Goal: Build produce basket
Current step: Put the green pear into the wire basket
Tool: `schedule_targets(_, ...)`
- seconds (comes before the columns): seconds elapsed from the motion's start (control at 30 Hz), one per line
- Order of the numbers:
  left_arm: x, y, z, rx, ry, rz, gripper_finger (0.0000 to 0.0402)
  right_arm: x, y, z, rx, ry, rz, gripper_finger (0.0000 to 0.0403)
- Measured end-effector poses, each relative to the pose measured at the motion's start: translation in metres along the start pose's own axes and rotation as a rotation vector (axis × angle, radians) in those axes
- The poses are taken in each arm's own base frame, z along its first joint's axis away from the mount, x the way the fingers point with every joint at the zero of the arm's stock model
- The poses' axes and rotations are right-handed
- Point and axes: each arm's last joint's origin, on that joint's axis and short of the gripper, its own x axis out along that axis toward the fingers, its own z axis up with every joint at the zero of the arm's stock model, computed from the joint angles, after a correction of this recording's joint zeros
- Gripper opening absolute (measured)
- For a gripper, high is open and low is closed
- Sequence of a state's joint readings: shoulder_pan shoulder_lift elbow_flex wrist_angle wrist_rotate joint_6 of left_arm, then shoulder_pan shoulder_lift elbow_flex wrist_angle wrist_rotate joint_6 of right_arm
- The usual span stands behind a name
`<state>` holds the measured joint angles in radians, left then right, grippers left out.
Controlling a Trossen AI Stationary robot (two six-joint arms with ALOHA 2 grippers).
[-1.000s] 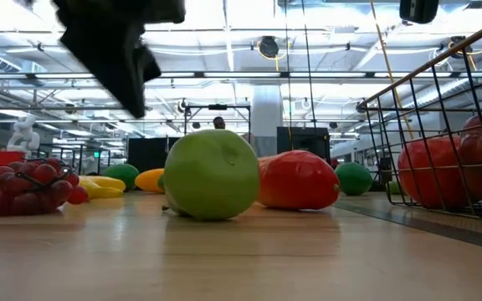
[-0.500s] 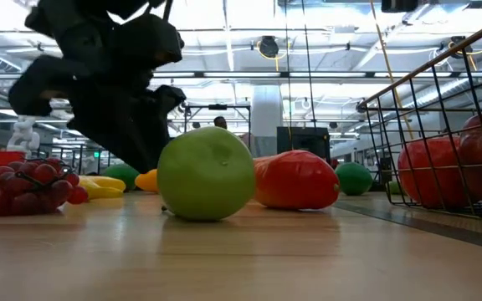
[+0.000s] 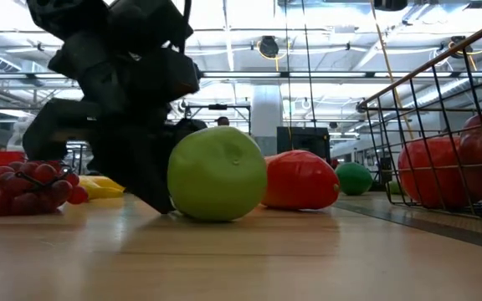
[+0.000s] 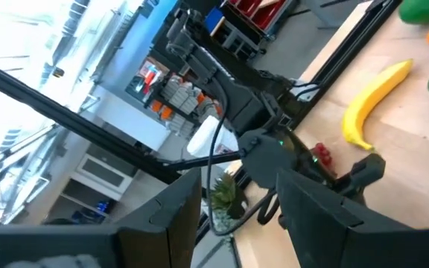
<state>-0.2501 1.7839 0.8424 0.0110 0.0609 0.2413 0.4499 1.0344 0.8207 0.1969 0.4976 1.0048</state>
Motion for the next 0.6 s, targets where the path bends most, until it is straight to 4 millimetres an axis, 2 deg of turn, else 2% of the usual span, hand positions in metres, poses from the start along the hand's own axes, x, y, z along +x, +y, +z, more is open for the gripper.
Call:
schedule_targets(0.33,0.007,0.001,-0.002,-0.032,0.002,0.003,0.0125,0.005,-0.006,0.009,-0.018,-0.023,-0.024,0.0171)
schedule_targets(0.6,0.007,0.007,-0.004,-0.054,0.004,-0.011,0.0015,0.009,-0.012,0.017,-0.020,0.004,-0.015,0.0171)
